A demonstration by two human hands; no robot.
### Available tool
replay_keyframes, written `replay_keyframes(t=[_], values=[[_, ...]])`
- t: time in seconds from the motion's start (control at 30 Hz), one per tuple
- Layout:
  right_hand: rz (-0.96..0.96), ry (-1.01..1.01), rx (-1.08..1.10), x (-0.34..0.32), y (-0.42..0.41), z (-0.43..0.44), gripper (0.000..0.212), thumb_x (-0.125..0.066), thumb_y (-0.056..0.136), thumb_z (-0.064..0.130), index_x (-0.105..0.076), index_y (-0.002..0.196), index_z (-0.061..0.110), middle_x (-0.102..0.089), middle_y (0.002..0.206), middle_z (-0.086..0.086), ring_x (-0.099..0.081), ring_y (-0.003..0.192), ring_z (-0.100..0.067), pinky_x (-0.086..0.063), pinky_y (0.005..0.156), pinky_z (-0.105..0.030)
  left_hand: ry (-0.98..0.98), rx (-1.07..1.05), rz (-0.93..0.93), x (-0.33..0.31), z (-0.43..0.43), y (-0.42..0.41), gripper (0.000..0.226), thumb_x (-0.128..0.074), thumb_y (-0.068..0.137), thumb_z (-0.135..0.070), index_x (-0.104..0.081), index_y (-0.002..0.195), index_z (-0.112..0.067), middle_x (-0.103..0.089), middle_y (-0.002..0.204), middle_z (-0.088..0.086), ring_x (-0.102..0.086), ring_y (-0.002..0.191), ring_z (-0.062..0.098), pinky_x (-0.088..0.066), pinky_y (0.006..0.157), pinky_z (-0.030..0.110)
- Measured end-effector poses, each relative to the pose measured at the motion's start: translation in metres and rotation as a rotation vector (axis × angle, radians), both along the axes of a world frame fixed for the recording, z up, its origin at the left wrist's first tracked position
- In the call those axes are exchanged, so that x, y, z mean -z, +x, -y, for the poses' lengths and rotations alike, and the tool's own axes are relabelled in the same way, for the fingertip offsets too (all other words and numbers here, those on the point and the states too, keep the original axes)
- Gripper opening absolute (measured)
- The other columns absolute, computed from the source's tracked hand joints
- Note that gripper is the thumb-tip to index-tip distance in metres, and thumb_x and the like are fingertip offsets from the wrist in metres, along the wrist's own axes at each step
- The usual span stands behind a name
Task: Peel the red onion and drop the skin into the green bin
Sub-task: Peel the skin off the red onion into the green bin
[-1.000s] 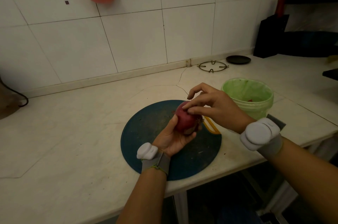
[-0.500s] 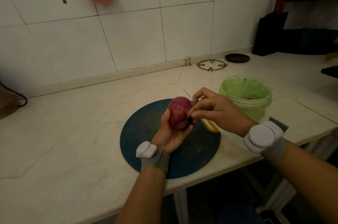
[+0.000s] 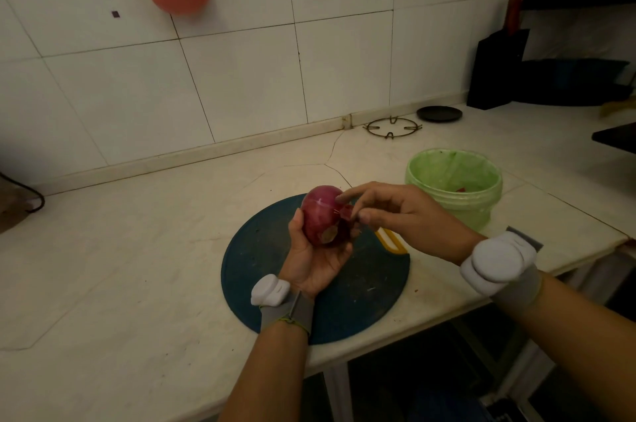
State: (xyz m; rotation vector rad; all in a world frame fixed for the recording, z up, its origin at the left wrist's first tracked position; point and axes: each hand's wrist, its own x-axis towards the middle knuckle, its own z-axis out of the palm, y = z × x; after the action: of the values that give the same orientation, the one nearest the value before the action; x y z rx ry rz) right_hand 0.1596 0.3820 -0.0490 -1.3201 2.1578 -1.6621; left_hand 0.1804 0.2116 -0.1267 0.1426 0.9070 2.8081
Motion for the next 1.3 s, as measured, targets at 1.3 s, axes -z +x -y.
replay_keyframes(t=[1.3], values=[[-0.239,0.561,0.984,-0.036,-0.057,-0.074,0.014,-0.066,0.084,0.015,-0.073,0.097,0.016,-0.069,0.1,-0.005,-0.051,0.076,-0.011,-0.037,0.066,-0.019,0.169,0.261,-0.045,0.006,0.008,-0.003,0.092,-0.085,0.058,-0.048,-0.043,0.128,-0.005,-0.061,0.105,0.021,-0.06,0.063,0.018,-0.05,0.042,0.022]])
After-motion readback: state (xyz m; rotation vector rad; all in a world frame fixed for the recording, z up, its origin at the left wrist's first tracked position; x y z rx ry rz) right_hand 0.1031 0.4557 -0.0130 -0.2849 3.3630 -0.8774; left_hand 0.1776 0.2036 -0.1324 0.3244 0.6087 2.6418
